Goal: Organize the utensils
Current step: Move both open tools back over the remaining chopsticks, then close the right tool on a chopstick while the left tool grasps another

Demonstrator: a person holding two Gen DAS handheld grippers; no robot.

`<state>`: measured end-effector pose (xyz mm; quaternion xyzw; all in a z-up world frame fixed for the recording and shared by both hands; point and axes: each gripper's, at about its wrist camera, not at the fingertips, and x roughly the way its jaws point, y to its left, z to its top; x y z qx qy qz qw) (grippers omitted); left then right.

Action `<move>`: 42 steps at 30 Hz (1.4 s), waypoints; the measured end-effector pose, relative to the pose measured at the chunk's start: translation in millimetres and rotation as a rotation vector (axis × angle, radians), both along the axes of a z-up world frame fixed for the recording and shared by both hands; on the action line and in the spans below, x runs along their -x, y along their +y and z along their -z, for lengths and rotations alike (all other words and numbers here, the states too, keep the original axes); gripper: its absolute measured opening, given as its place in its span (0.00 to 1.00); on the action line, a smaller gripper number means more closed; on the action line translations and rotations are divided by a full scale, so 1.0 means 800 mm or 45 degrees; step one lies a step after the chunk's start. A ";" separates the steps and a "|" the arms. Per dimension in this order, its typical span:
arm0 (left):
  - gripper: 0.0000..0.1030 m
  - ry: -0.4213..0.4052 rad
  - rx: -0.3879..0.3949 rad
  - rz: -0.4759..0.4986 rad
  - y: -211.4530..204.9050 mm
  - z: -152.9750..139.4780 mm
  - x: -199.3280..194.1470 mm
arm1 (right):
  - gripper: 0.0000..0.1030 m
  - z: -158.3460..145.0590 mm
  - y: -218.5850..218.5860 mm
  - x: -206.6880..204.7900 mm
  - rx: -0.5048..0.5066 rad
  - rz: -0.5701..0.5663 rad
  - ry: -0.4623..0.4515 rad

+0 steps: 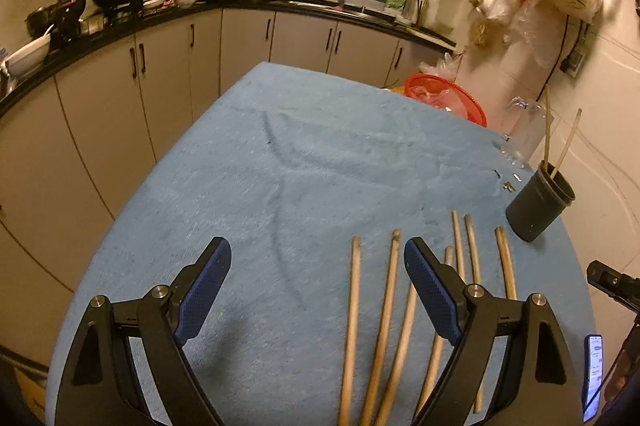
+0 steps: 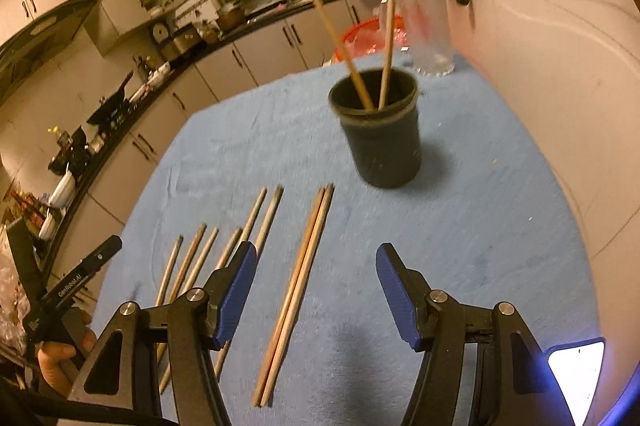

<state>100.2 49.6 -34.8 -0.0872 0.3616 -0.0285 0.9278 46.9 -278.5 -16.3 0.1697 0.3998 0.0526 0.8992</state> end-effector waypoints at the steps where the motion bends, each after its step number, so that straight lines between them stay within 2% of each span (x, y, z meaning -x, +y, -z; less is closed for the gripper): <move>1: 0.85 0.005 0.002 0.002 0.000 0.001 -0.001 | 0.64 0.002 0.002 -0.001 0.004 -0.002 0.003; 7: 0.85 0.038 -0.011 0.025 -0.012 0.007 -0.015 | 0.63 0.013 0.005 -0.015 0.053 -0.009 0.031; 12: 0.85 0.091 -0.073 0.058 -0.024 0.021 -0.033 | 0.41 0.037 -0.004 -0.050 0.018 -0.014 0.124; 14: 0.82 0.104 -0.094 0.073 -0.027 0.026 -0.038 | 0.36 0.045 -0.002 -0.062 0.025 -0.017 0.130; 19: 0.63 0.137 -0.113 0.099 -0.029 0.035 -0.051 | 0.24 0.061 0.011 -0.089 0.080 -0.038 0.133; 21: 0.59 0.150 -0.109 0.107 -0.028 0.037 -0.057 | 0.18 0.068 0.016 -0.100 0.096 -0.037 0.155; 30: 0.58 0.167 -0.104 0.119 -0.026 0.042 -0.072 | 0.14 0.084 0.027 -0.139 0.138 -0.013 0.206; 39: 0.58 0.181 -0.108 0.141 -0.029 0.045 -0.080 | 0.09 0.085 0.043 -0.153 0.294 -0.006 0.221; 42: 0.58 0.183 -0.109 0.143 -0.031 0.046 -0.080 | 0.08 0.086 0.047 -0.160 0.289 -0.013 0.253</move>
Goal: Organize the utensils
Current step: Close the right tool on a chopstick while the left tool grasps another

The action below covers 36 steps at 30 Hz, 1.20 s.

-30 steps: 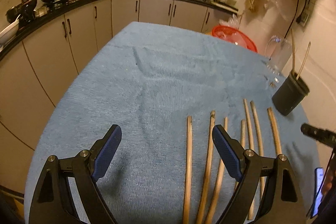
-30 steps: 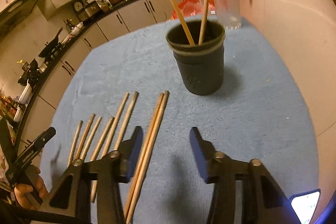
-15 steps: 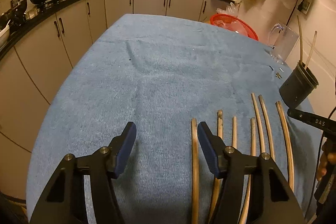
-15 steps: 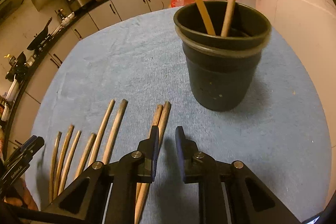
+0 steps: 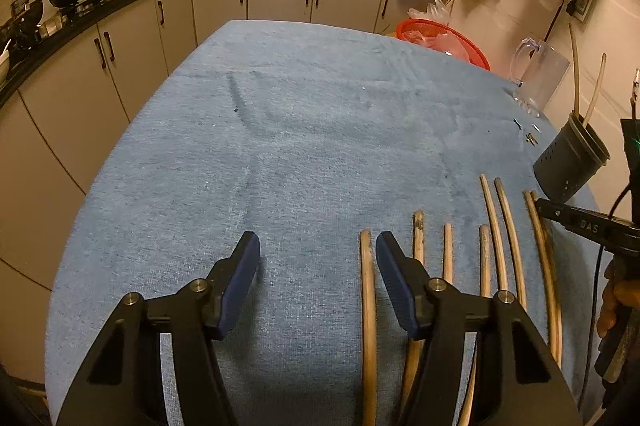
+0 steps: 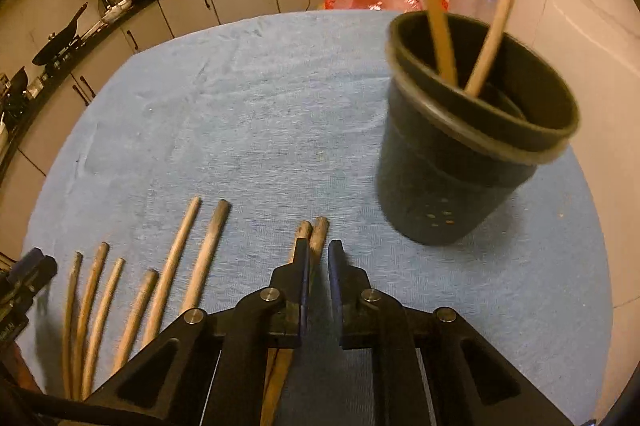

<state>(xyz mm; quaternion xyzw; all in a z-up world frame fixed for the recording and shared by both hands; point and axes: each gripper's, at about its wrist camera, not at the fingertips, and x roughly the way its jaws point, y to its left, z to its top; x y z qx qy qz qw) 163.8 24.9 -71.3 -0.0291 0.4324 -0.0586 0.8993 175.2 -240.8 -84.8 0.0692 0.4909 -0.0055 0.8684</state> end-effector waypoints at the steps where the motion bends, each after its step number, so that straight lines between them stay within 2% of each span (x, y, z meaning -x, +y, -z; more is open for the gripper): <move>1: 0.58 0.000 -0.003 0.002 0.000 0.000 0.001 | 0.08 0.003 0.002 -0.002 0.002 0.003 0.021; 5: 0.57 -0.001 -0.016 0.013 -0.001 -0.001 0.004 | 0.08 0.002 0.011 -0.004 0.061 -0.010 0.024; 9: 0.46 0.039 -0.022 0.028 -0.003 0.004 -0.002 | 0.08 0.002 0.005 0.005 0.032 -0.012 0.039; 17: 0.46 0.099 0.010 0.100 -0.025 0.008 -0.013 | 0.08 0.003 -0.006 0.030 -0.041 -0.026 0.070; 18: 0.43 0.120 0.002 0.109 -0.029 0.012 -0.016 | 0.08 0.003 -0.006 0.031 -0.045 -0.027 0.073; 19: 0.33 0.139 -0.012 0.112 -0.032 0.016 -0.020 | 0.08 0.003 -0.007 0.032 -0.048 -0.028 0.075; 20: 0.30 0.154 -0.036 0.110 -0.034 0.020 -0.023 | 0.08 0.004 -0.007 0.032 -0.049 -0.029 0.076; 21: 0.22 0.140 -0.064 0.110 -0.036 0.019 -0.026 | 0.08 0.004 -0.008 0.031 -0.052 -0.029 0.078; 25: 0.07 0.182 -0.081 0.117 -0.041 0.019 -0.038 | 0.08 0.004 -0.008 0.025 -0.051 -0.040 0.096; 29: 0.06 0.218 -0.098 0.150 -0.046 0.018 -0.048 | 0.09 0.005 -0.008 0.013 -0.065 -0.037 0.111; 32: 0.06 0.258 0.002 0.164 -0.038 0.017 -0.056 | 0.09 0.006 -0.003 0.009 -0.041 -0.050 0.110; 36: 0.06 0.251 0.061 0.170 -0.035 0.012 -0.061 | 0.09 0.007 -0.002 0.006 -0.040 -0.057 0.110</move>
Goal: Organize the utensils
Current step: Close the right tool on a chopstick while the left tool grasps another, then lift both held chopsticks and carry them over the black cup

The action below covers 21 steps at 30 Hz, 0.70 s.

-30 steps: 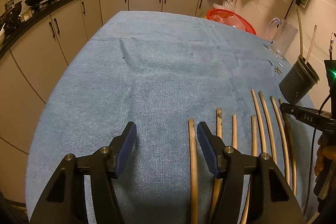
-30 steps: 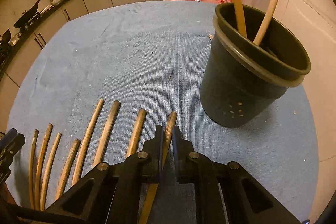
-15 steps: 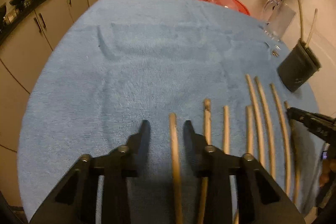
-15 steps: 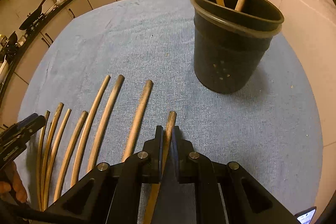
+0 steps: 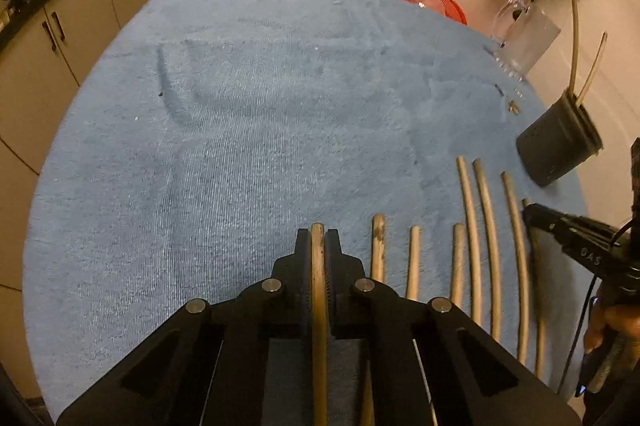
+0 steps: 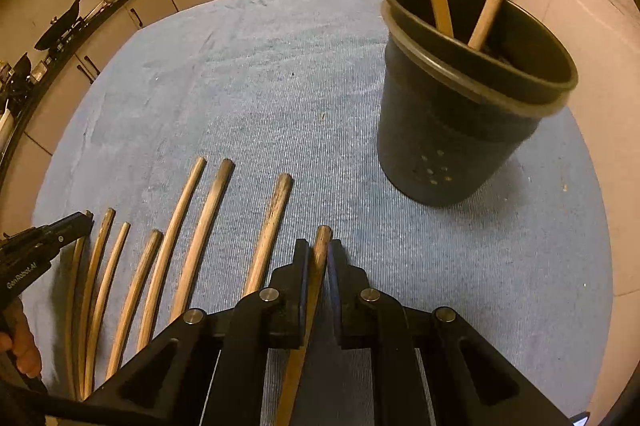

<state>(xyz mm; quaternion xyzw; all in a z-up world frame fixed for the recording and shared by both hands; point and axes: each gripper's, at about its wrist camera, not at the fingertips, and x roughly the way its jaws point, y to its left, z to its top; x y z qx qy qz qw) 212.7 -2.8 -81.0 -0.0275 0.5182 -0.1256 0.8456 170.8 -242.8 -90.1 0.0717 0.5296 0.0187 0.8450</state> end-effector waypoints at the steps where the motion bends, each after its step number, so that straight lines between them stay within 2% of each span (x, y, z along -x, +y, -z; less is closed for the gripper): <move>1: 0.06 -0.004 0.011 0.001 0.000 -0.002 0.000 | 0.09 0.000 -0.001 -0.001 -0.009 0.005 0.002; 7: 0.06 -0.064 0.070 -0.017 0.008 -0.031 0.005 | 0.08 -0.017 0.000 0.009 -0.070 -0.007 -0.053; 21: 0.06 -0.311 0.123 -0.015 0.020 -0.139 0.040 | 0.07 -0.139 0.015 0.064 -0.123 -0.088 -0.351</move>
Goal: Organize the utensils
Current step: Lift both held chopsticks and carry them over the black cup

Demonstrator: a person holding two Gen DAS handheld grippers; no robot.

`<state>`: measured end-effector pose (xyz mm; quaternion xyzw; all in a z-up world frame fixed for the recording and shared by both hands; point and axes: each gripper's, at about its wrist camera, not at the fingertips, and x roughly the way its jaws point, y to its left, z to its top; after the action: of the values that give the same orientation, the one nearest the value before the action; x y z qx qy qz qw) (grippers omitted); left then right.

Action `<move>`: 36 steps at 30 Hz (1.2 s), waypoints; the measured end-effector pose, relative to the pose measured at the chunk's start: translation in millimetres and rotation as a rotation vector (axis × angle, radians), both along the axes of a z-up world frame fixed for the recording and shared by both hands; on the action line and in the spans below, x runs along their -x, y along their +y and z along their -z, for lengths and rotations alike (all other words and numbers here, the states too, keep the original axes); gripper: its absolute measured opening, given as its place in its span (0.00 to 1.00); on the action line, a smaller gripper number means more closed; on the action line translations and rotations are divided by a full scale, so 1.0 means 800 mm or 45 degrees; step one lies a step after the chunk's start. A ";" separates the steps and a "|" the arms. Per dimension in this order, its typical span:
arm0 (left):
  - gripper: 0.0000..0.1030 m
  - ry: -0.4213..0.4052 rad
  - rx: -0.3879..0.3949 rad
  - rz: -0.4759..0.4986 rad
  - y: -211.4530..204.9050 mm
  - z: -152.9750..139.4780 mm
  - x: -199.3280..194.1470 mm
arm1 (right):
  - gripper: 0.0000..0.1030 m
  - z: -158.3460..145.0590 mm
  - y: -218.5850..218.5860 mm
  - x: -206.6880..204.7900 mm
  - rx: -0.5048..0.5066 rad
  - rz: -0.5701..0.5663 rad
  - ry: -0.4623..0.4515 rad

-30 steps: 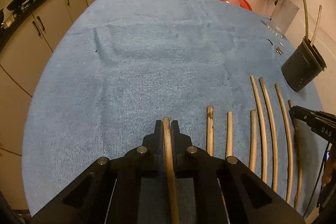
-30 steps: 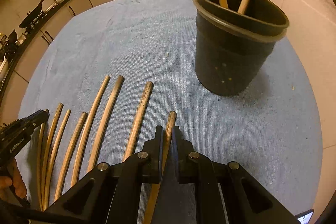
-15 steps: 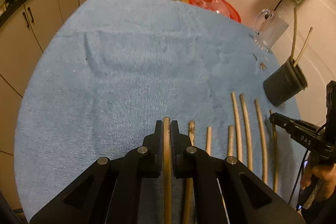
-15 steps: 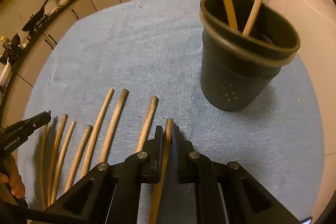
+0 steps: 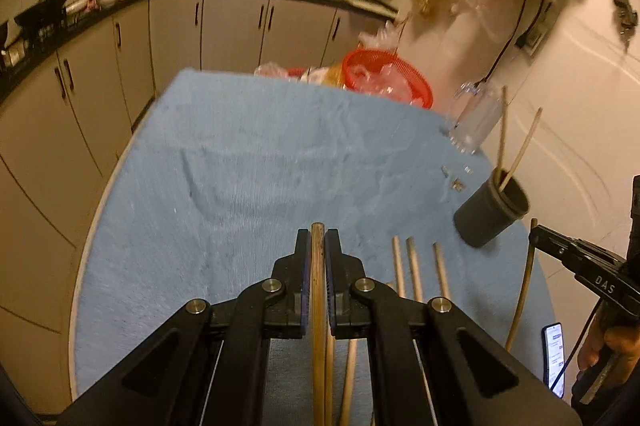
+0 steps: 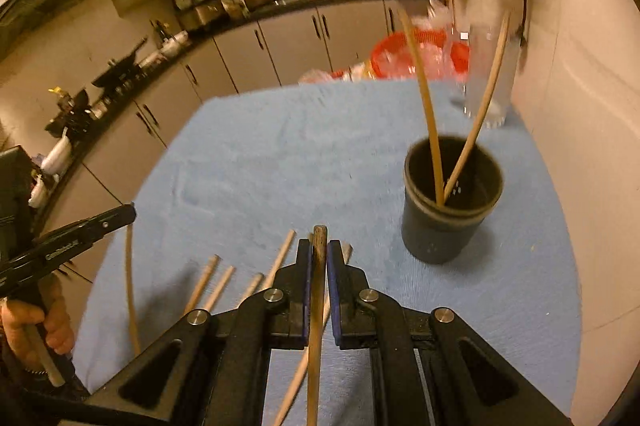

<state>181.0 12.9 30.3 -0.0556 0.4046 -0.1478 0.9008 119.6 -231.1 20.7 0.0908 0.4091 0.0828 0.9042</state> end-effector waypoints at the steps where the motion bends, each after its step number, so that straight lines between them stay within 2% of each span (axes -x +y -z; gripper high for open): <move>1: 0.06 -0.026 0.000 0.001 -0.001 -0.010 0.004 | 0.07 -0.007 -0.001 0.005 -0.003 -0.003 -0.021; 7: 0.06 -0.148 0.006 0.022 -0.012 -0.057 0.021 | 0.07 -0.049 0.000 0.038 -0.006 -0.021 -0.130; 17: 0.06 -0.358 -0.009 -0.004 -0.037 -0.104 0.028 | 0.07 -0.098 -0.006 0.057 0.024 -0.024 -0.237; 29: 0.06 -0.547 0.045 -0.084 -0.059 -0.124 0.011 | 0.07 -0.143 -0.022 0.052 0.037 0.003 -0.320; 36: 0.06 -0.661 0.094 -0.072 -0.083 -0.127 0.012 | 0.07 -0.159 -0.031 0.057 0.063 0.024 -0.350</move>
<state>171.6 -53.8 131.5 -0.0599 0.1525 -0.1464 0.9756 73.8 -255.9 148.0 0.0602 0.2825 0.0758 0.9544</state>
